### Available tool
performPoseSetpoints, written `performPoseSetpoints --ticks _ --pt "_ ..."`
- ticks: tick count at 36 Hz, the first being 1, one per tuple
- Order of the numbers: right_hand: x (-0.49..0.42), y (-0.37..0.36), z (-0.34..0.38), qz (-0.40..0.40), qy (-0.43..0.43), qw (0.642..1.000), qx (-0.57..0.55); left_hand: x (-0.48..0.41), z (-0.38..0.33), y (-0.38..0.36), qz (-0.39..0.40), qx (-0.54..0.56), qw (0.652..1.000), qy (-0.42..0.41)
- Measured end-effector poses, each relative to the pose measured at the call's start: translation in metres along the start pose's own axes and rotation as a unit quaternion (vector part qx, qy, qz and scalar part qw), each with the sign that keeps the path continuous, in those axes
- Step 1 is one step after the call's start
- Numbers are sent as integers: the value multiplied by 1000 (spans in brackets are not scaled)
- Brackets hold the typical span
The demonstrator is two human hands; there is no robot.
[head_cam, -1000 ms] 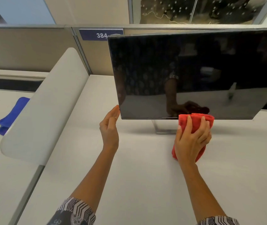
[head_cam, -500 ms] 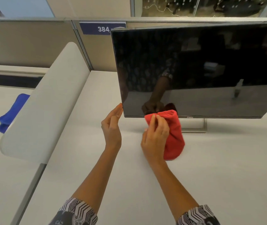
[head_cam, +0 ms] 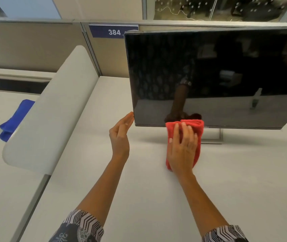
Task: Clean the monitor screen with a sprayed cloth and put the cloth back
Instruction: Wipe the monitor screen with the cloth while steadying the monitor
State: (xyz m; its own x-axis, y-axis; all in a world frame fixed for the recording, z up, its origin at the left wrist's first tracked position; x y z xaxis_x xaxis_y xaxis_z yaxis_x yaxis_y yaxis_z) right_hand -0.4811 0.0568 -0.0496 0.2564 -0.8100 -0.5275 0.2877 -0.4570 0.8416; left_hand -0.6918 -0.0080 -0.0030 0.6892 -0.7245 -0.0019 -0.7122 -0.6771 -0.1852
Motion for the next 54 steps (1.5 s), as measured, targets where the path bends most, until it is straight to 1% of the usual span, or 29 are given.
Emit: performPoseSetpoints --ticks 5,8,11,18,22,25,28,30,32,34,39,42,44,47,49,52,54 --pt "-2 5 -61 5 -115 993 -35 6 25 9 -14 -4 999 30" --pt "-2 2 -58 1 -132 990 -42 8 32 10 -17 -5 999 43" --pt "-1 -2 -36 -4 -143 989 -49 6 33 11 -26 1 998 51" --pt "8 -11 58 16 -61 997 -42 4 33 12 -43 -23 998 42" --pt "8 -11 94 21 -16 999 -34 5 33 12 -49 -14 998 43" --pt "6 -16 110 22 15 999 -42 5 30 11 -54 3 998 41" --pt "5 -20 110 29 19 998 -49 6 29 11 -56 2 998 40" --pt "6 -24 106 33 37 998 -41 5 29 11 -56 -1 998 41" --pt "5 -27 98 37 50 998 -20 3 29 11 -50 -6 998 42" --pt "5 -25 86 38 42 998 -9 3 29 11 -44 -12 998 40" --pt "3 -4 37 28 -22 999 -29 4 33 12 -39 -22 998 49" --pt "1 -4 6 42 -47 997 -43 2 33 15 -42 -13 997 55" --pt "3 -4 -20 46 -82 994 -59 4 34 21 -47 -8 997 56" --pt "0 3 -78 31 -158 983 -86 3 38 23 -49 -10 997 59" --pt "-3 30 -139 6 -214 975 -65 12 31 -5 -26 -12 998 52" --pt "-12 31 -164 2 -243 967 -76 8 29 -4 -33 -15 998 48" --pt "-11 27 -154 -2 -250 964 -93 8 29 4 -46 -16 998 46"
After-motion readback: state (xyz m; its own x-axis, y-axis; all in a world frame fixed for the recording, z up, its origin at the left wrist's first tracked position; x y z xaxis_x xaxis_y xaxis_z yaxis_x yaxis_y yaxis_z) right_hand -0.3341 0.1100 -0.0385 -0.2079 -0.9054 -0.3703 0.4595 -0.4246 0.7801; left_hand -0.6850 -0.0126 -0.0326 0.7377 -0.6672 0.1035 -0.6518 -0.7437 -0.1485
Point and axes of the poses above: each hand's wrist, its own x-axis away from the middle knuckle, its own y-axis out of the back of the hand, z = x × y, the point moved 9 cm from there along -x, towards the middle knuckle, and after that the axes turned 6 degrees about x, right-handed, at the moved point
